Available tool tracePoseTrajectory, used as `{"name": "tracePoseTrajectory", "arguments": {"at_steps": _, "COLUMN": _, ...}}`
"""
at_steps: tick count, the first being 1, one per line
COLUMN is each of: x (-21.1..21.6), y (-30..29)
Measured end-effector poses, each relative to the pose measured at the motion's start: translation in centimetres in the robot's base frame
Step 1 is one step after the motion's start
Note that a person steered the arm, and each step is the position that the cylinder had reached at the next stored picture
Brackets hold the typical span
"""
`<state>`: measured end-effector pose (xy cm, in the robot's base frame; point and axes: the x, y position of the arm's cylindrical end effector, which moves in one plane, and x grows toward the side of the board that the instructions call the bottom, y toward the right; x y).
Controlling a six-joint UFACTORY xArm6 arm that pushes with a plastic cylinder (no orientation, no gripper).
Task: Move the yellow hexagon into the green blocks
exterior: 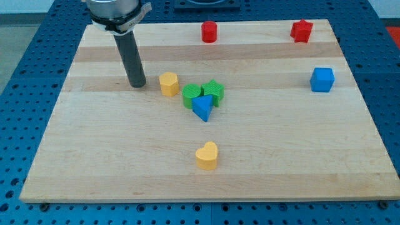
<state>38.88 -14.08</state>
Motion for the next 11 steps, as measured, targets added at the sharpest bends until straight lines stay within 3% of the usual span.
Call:
{"name": "tracePoseTrajectory", "arguments": {"at_steps": 2, "x": 2.1, "y": 3.8}}
{"name": "tracePoseTrajectory", "arguments": {"at_steps": 5, "x": 1.4, "y": 7.4}}
{"name": "tracePoseTrajectory", "arguments": {"at_steps": 8, "x": -1.2, "y": 5.6}}
{"name": "tracePoseTrajectory", "arguments": {"at_steps": 11, "x": -1.3, "y": 7.9}}
